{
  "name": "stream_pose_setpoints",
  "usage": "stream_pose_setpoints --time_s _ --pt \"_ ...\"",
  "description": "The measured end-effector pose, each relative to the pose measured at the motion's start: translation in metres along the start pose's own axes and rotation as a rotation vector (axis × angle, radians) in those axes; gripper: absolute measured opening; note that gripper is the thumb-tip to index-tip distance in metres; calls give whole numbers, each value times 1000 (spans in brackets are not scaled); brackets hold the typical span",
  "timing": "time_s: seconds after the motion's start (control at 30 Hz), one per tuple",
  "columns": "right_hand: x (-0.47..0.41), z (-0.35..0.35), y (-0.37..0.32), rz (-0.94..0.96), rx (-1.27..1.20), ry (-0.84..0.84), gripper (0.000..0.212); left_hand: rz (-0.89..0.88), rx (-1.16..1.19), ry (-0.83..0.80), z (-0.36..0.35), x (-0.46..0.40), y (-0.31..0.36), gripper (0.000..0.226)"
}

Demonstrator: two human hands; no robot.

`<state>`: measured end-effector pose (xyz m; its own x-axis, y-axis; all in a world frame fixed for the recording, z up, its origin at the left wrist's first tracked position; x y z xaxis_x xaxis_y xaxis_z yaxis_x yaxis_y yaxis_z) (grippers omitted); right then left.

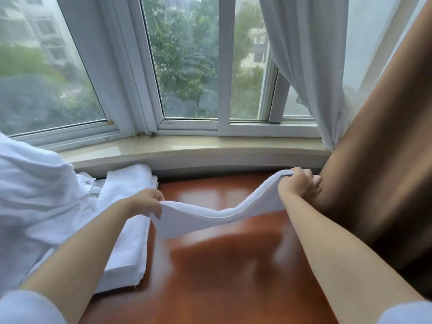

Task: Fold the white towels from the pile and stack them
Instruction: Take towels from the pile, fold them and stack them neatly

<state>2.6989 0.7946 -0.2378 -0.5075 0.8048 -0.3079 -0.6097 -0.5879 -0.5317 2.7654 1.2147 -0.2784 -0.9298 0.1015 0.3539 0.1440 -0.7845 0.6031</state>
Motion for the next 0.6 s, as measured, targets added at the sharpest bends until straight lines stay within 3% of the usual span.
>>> stream_pose_setpoints --time_s 0.13,0.23,0.37,0.53,0.6 --pt "5 8 -11 44 -11 9 33 296 12 -557 -54 40 -31 43" --pt "12 1 -20 59 -7 0 31 367 -61 -737 -80 60 -50 46" --pt "25 -20 -33 86 46 -59 28 447 -109 -756 -92 72 -72 46" --pt "39 -55 -63 156 53 -129 27 487 -133 -593 -77 53 -93 45" --pt "43 -69 -78 183 57 -150 27 494 -86 -614 -76 48 -95 42"
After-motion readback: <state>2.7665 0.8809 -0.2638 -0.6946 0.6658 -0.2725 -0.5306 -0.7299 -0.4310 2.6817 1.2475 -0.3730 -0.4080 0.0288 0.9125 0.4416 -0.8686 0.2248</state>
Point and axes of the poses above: each hand's wrist, its own x-axis away from the middle knuckle, its own z-axis out of the back of the hand, y = z × x, the point moved 8 cm from there along -x, towards the middle knuckle, and after that the axes turned 8 degrees about y, right-handed, at the moved point
